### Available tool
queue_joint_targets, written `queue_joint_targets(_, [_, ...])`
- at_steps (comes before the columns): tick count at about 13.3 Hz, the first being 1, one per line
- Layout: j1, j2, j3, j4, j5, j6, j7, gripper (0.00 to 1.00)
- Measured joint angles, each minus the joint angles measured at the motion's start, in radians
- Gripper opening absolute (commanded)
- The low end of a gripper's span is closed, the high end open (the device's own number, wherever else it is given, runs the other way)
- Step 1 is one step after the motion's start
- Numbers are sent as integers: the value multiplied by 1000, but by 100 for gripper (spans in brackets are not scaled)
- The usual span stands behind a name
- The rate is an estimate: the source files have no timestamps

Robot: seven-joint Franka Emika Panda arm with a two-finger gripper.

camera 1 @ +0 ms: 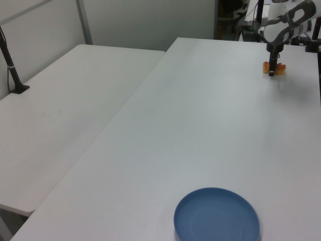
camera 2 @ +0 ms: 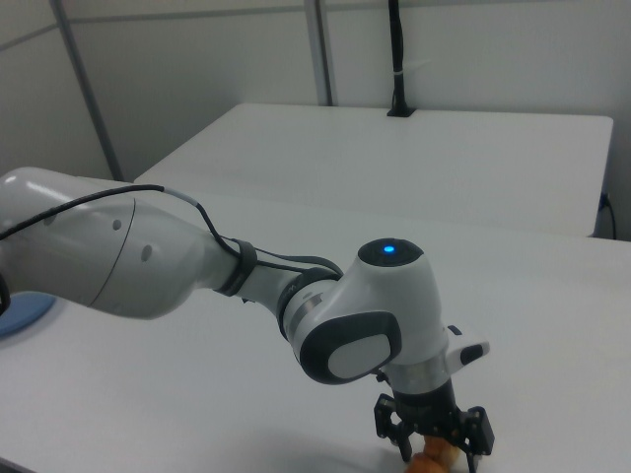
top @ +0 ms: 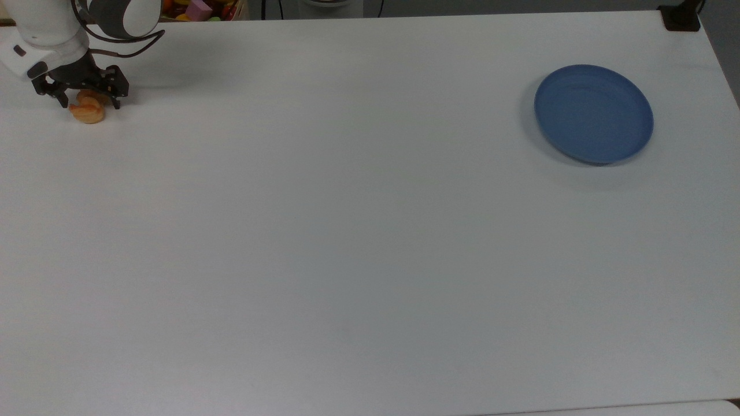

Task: Put the bread on the table
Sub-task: 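Lower the bread roll onto the bare table surface, then open the gripper and raise it away from the bread roll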

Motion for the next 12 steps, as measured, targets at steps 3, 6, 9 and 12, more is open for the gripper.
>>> queue_joint_targets(3, [0,0,0,2,0,0,0,100])
queue_joint_targets(6, [0,-16,0,15,0,0,4,100])
queue_joint_targets(9, [5,-113,26,45,6,-95,131,100])
queue_joint_targets(12, [26,-272,132,124,5,-291,362,100])
